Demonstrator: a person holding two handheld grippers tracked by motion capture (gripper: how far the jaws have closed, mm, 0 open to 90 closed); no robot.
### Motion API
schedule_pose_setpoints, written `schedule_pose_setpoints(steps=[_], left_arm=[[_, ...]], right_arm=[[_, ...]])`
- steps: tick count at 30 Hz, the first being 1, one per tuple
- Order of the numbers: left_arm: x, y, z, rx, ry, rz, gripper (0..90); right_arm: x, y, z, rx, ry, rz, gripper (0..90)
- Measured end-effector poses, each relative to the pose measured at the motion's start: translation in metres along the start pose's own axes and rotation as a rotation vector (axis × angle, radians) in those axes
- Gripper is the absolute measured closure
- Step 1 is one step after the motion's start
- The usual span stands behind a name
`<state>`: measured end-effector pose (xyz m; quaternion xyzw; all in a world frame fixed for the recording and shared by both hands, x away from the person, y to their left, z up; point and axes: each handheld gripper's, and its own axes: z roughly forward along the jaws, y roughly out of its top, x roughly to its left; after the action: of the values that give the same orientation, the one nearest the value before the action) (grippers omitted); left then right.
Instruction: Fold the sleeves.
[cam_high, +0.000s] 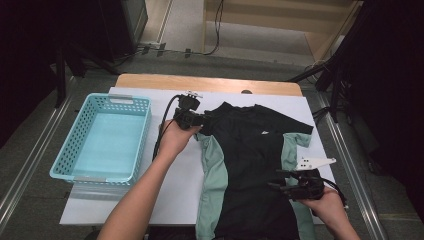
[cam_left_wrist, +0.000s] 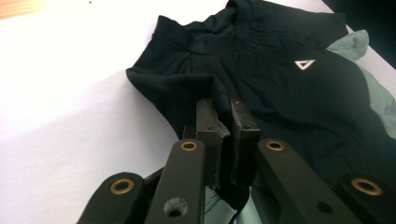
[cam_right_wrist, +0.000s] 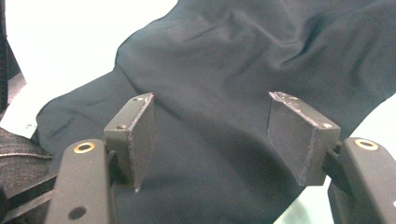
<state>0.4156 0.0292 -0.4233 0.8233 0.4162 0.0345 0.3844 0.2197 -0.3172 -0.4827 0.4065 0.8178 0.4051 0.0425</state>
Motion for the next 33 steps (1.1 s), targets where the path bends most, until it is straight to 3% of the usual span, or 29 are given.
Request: schedule_pose_setpoints(steps=[22, 26, 31, 33], left_arm=[[-0.027, 0.010, 0.021, 0.023, -0.030, 0.049, 86.1], [-0.032, 0.011, 0.025, 0.017, -0.089, 0.018, 86.1], [-0.042, 0.013, 0.032, 0.034, -0.071, 0.064, 86.1], [-0.045, 0.013, 0.035, 0.037, -0.077, 0.065, 86.1]], right_arm=[[-0.001, 0.001, -0.001, -0.011, -0.008, 0.007, 31.4], [-0.001, 0.001, -0.001, -0.011, -0.007, 0.007, 31.4], [-0.001, 0.001, -0.001, -0.011, -0.006, 0.005, 31.4], [-0.001, 0.001, -0.001, -0.010, -0.005, 0.005, 31.5]])
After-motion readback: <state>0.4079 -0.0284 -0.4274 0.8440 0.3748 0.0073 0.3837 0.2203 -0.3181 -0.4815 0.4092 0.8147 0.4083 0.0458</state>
